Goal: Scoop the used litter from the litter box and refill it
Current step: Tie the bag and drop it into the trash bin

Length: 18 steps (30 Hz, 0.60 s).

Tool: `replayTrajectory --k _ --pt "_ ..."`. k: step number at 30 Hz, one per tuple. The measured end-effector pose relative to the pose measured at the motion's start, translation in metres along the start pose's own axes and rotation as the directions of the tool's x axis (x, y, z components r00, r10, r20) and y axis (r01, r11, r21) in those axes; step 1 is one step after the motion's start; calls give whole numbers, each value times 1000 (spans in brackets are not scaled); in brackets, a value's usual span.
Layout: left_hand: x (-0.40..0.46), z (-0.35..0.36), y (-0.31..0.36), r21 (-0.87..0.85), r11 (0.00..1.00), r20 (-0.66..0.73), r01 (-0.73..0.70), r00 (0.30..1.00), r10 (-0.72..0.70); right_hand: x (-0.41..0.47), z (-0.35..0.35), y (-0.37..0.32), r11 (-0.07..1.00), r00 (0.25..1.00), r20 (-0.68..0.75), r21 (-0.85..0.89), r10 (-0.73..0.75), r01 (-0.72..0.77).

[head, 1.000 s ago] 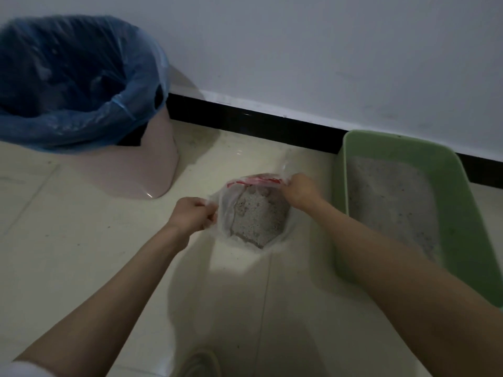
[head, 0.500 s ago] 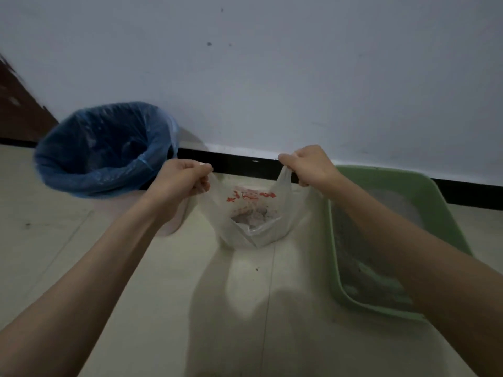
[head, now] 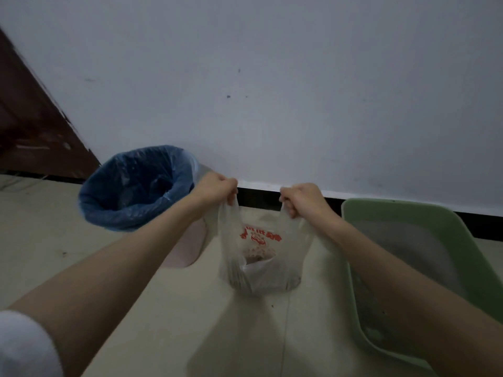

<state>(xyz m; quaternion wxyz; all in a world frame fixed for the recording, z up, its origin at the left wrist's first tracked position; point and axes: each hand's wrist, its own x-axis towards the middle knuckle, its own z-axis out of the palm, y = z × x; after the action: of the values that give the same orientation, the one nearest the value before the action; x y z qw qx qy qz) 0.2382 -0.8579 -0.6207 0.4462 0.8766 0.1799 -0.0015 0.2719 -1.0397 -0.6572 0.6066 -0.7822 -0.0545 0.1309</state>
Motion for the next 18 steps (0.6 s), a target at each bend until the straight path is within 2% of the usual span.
replayTrajectory --k 2,5,8,10,12,15,16,18 --pt "8 12 -11 -87 996 -27 32 999 -34 3 6 8 1000 1000 15 -11 17 -16" --pt "18 27 -18 -305 952 -112 -21 994 -14 9 4 10 998 996 -77 -40 -45 42" --pt "22 32 -32 -402 906 -65 -132 991 115 14 -3 18 971 967 -174 -180 -186 154" --pt "28 33 -46 -470 873 -15 -126 991 135 15 -7 26 960 946 -207 -186 -248 210" --pt "33 36 -56 -515 853 35 -88 992 123 18 -6 34 967 957 -157 -110 -245 229" --pt "38 45 -63 -477 874 126 -89 978 168 21 4 48 993 995 51 84 -90 85" --pt "38 49 -65 -444 891 146 -99 973 181 23 10 55 994 995 88 107 -38 28" --pt "40 59 -72 -409 905 128 -122 974 189 25 19 61 999 998 54 43 -16 13"
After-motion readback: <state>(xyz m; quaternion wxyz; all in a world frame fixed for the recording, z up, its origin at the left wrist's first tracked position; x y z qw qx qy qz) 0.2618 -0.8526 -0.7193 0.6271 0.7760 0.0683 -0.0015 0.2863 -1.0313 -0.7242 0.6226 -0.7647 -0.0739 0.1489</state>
